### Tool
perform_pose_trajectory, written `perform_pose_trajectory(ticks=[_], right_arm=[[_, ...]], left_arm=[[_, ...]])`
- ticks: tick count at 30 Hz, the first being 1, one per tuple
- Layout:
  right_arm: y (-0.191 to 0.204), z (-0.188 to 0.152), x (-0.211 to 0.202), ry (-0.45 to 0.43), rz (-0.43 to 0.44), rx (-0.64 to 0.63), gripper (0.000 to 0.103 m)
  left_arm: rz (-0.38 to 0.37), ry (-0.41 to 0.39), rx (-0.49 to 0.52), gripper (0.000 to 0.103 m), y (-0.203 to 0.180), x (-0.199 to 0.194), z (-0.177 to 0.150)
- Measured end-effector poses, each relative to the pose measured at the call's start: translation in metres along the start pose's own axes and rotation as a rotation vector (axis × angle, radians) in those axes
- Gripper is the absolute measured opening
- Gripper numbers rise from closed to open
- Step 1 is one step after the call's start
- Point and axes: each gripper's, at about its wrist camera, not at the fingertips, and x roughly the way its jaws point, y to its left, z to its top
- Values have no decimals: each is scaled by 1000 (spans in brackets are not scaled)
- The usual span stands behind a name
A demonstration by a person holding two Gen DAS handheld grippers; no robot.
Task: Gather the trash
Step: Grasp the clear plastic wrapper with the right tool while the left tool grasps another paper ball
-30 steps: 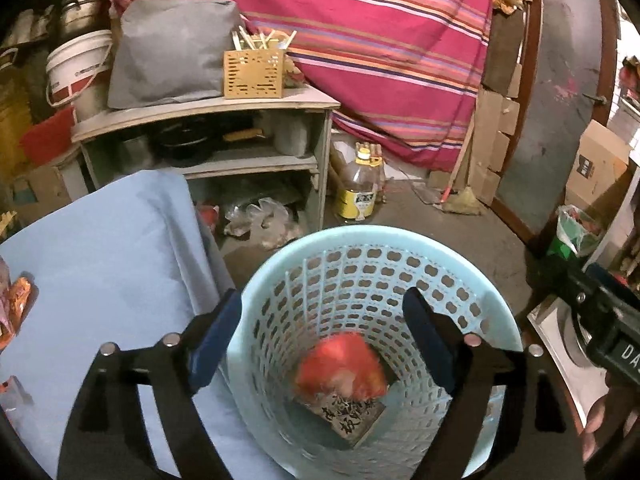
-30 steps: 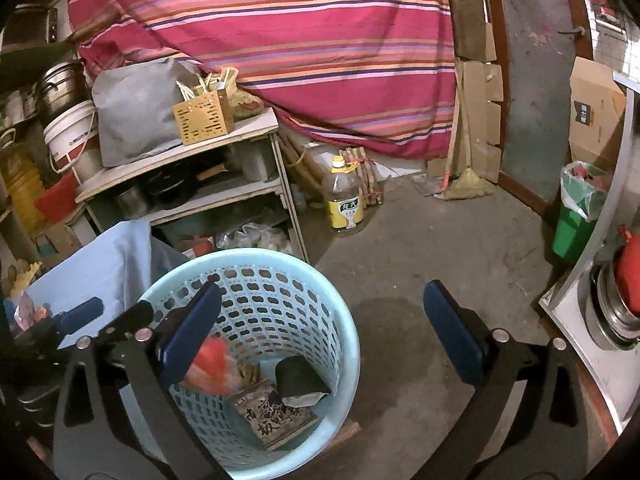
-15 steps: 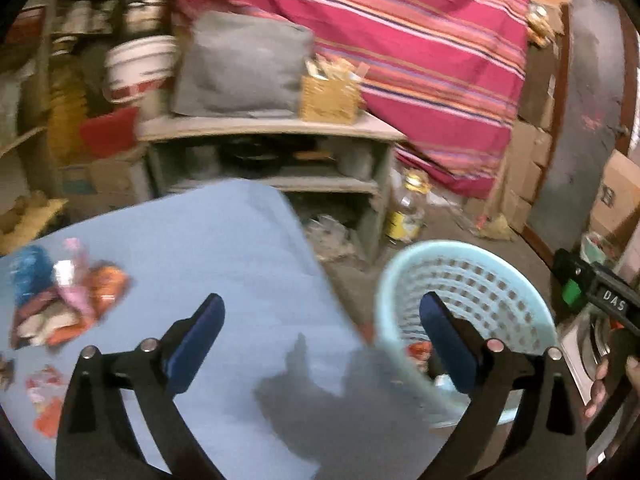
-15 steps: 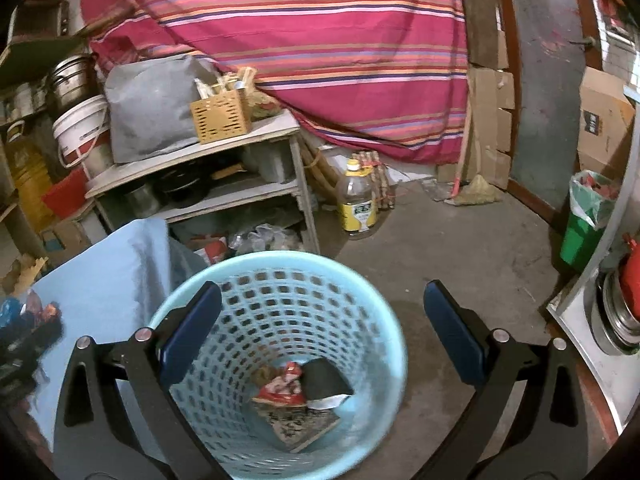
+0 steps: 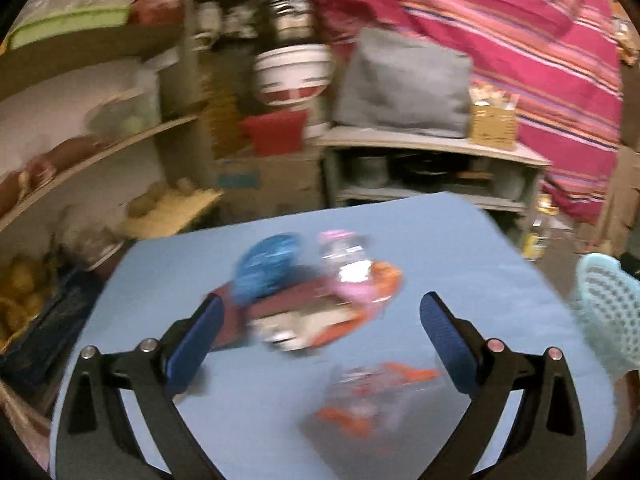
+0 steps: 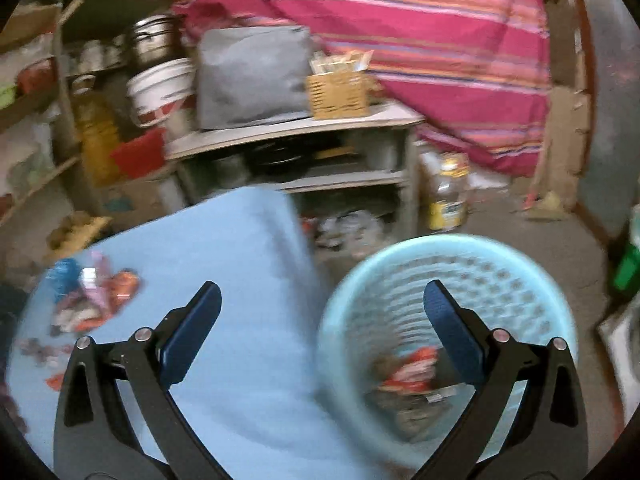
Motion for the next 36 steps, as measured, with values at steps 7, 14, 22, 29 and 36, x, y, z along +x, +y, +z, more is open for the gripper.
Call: perform_pose_trajectory(ticks=[7,14,22,29,36], right_arm=[[82,-11,17,28,57,-115,99],[140,-20,26,21,65,-145,99],[183,-38,38,125,222,-187,99],[228,-54,34,137,285,-241,99],[264,-74,42,160,265,-342,99]], left_arm=[[82,24,-7,96,52,12,-27],[81,51,19,96,84,22,-40],[30,135,-36,96,121,34,-55],[48,188,-124,96,150,56,-67],[8,222,-116,96,155,67,-80]])
